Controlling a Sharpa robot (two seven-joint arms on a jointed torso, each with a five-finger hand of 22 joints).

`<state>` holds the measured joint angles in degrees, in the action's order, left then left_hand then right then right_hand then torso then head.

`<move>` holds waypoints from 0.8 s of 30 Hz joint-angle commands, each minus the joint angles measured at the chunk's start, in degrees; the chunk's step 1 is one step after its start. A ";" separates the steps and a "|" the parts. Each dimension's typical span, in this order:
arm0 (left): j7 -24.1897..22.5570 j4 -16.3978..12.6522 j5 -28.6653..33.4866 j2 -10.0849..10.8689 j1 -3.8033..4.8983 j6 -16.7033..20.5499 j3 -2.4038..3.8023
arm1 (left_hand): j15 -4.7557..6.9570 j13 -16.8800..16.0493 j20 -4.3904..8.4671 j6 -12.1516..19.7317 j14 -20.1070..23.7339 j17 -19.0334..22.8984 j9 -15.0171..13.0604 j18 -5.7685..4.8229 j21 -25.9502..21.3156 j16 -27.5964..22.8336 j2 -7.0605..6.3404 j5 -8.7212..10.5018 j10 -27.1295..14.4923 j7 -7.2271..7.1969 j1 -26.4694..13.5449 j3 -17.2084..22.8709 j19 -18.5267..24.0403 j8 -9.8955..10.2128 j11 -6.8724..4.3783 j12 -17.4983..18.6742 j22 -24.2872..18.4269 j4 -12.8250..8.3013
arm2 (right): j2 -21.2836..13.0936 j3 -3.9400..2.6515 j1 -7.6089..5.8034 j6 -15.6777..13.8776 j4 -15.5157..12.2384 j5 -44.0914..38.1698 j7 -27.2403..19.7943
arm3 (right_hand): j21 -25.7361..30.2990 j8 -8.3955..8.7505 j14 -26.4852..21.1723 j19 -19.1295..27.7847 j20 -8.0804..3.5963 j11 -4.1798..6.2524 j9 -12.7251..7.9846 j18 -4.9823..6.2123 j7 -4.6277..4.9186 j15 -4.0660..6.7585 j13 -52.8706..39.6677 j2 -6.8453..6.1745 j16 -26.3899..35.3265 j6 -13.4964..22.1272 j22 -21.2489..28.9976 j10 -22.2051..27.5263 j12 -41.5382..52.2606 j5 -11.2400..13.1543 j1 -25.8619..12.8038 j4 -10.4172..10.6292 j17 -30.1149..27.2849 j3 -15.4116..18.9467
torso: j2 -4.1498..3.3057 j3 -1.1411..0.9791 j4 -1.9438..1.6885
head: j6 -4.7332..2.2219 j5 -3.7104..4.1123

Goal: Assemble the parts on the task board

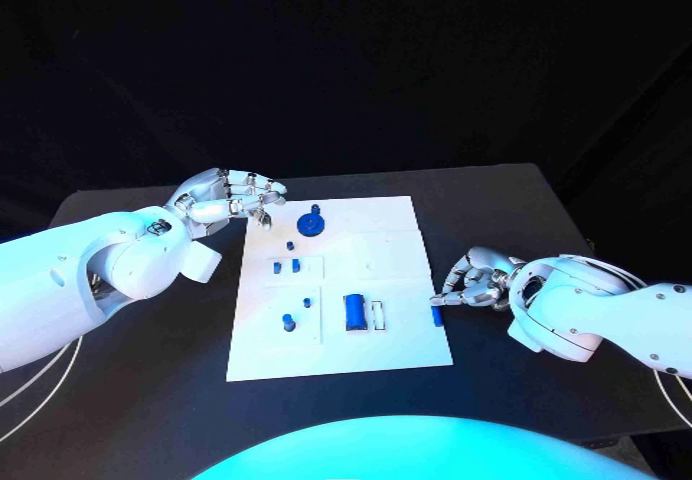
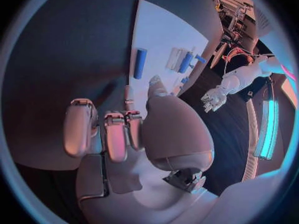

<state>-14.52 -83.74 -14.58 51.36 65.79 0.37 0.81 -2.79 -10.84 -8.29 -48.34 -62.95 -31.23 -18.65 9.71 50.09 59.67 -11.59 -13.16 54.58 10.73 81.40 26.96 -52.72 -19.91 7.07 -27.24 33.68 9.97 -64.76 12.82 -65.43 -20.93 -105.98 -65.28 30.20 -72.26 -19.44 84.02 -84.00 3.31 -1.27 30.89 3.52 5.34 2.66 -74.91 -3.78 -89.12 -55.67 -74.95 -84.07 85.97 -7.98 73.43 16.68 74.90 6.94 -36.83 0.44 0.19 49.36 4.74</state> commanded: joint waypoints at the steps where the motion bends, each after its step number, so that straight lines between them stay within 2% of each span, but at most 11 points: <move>1: -0.69 -0.15 0.45 0.04 -0.01 -0.33 0.02 | 0.04 -0.06 -0.07 0.28 0.22 -0.08 -0.07 0.84 -0.37 0.11 0.48 -0.26 -0.41 0.06 -0.15 0.10 -0.35 -0.21 -0.13 -0.21 -0.05 0.31 | 0.64 0.10 0.60 2.46 0.24 -0.81 1.01 | -0.09 -0.34 5.62 -1.25 0.06 0.34 0.08 -0.29 -0.05 0.12 -11.97 0.60 -0.28 -0.65 -9.23 -3.74 0.39 -0.05 -0.07 -0.03 13.34 0.46 | 0.00 -0.02 0.04 | 0.07 -0.37; 11: -0.61 -0.14 0.45 0.14 -0.02 -0.41 0.02 | 0.04 -0.06 -0.07 0.28 0.22 -0.08 -0.07 0.84 -0.37 0.11 0.48 -0.26 -0.41 0.06 -0.15 0.10 -0.35 -0.21 -0.13 -0.21 -0.05 0.31 | 2.13 0.24 1.24 3.41 0.84 -0.61 1.32 | -0.28 -0.71 5.64 -1.32 -0.12 0.63 0.22 -0.32 -0.38 0.35 -12.02 1.01 -0.33 -1.53 -9.33 -3.78 0.43 -0.07 -0.08 -0.10 13.47 0.95 | 0.02 -0.07 0.15 | 0.15 -0.57; 17: -0.57 -0.12 0.44 0.13 -0.02 -0.46 0.02 | 0.04 -0.06 -0.07 0.28 0.22 -0.08 -0.07 0.84 -0.37 0.11 0.48 -0.26 -0.41 0.06 -0.15 0.10 -0.35 -0.21 -0.13 -0.21 -0.05 0.31 | 2.72 0.27 1.50 4.24 1.04 -0.60 1.44 | -0.24 -1.05 5.64 -1.33 -0.34 0.93 0.36 -0.32 -0.72 0.62 -12.05 1.46 -0.32 -2.20 -9.37 -3.82 0.46 -0.13 0.94 -0.33 13.45 1.13 | 0.00 -0.09 0.09 | 0.23 -0.50; 21: -0.53 -0.09 0.43 0.17 -0.02 -0.46 0.02 | 0.04 -0.06 -0.07 0.28 0.22 -0.08 -0.07 0.84 -0.37 0.11 0.48 -0.26 -0.41 0.06 -0.15 0.10 -0.35 -0.21 -0.13 -0.21 -0.05 0.31 | 2.92 0.29 1.63 4.46 1.09 -0.60 1.55 | -0.41 -1.25 5.66 -1.42 -0.71 1.39 0.36 -0.36 -1.22 1.02 -12.18 2.99 -0.35 -2.74 -9.52 -3.94 0.59 -0.38 4.75 -1.01 13.54 -0.20 | 0.02 -0.09 0.10 | 0.25 -0.43; 24: -0.50 -0.07 0.42 0.19 -0.02 -0.46 0.02 | 0.04 -0.06 -0.07 0.28 0.22 -0.08 -0.07 0.84 -0.37 0.11 0.48 -0.26 -0.41 0.06 -0.15 0.10 -0.35 -0.21 -0.13 -0.21 -0.05 0.31 | 3.02 0.30 1.68 4.29 1.12 -0.65 1.68 | -0.44 -1.23 5.66 -1.46 -1.10 1.89 0.16 -0.37 -1.76 1.47 -12.19 4.40 -0.36 -3.14 -9.60 -3.95 0.57 -0.53 8.67 -1.91 13.58 -2.81 | 0.03 -0.08 0.11 | 0.25 -0.36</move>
<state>-14.49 -83.71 -14.54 51.58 65.77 0.36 0.80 -2.78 -10.83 -8.29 -48.34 -62.95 -31.22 -18.65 9.71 50.09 59.67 -11.59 -13.16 54.58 10.73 81.40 26.96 -52.72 -19.91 7.07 -27.24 33.69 9.96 -61.93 13.00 -63.98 -18.32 -104.73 -65.49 31.83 -72.44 -20.63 84.03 -84.00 2.46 0.12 31.16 3.51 3.60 3.74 -75.31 -0.27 -89.12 -58.65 -74.93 -83.93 86.71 -8.32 80.84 14.90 74.94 4.51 -36.81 0.35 0.29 49.59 4.32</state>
